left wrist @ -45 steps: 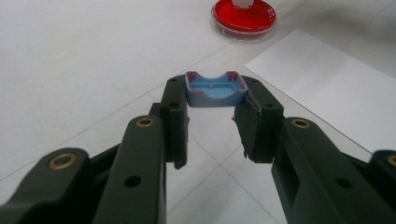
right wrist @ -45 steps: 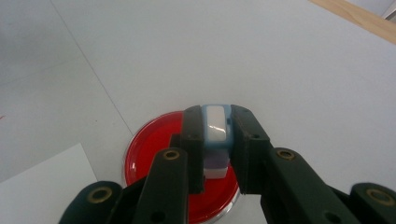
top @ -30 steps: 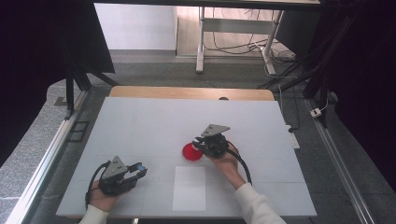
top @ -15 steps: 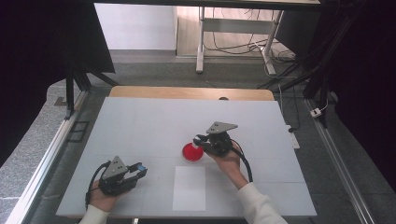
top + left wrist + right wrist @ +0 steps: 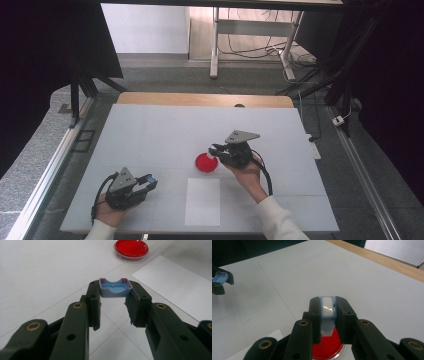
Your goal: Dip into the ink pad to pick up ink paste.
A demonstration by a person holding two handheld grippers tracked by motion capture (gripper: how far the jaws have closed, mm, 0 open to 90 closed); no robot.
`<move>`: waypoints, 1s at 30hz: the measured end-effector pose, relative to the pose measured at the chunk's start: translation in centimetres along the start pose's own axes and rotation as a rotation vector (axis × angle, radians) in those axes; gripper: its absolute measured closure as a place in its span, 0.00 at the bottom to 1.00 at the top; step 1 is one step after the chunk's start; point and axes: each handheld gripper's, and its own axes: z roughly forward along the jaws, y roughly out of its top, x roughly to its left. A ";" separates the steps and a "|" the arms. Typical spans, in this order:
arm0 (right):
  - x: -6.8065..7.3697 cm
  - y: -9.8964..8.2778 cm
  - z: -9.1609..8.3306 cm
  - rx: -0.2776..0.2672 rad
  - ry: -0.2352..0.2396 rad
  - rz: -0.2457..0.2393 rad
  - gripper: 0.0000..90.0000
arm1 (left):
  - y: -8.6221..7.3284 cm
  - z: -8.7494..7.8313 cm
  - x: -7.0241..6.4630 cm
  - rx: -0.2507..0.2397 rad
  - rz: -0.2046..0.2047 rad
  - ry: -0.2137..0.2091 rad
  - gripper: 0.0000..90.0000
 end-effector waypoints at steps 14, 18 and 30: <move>0.5 -0.1 -1.5 -0.017 0.011 0.002 0.84 | 0.0 0.0 0.0 -0.001 -0.002 0.001 0.72; 0.8 -0.2 -2.0 -0.027 0.020 0.006 0.84 | 0.1 0.1 0.0 -0.003 -0.002 0.000 0.72; 1.5 -0.6 -3.4 -0.022 0.042 -0.001 0.84 | 0.1 0.1 0.1 -0.005 -0.003 -0.003 0.72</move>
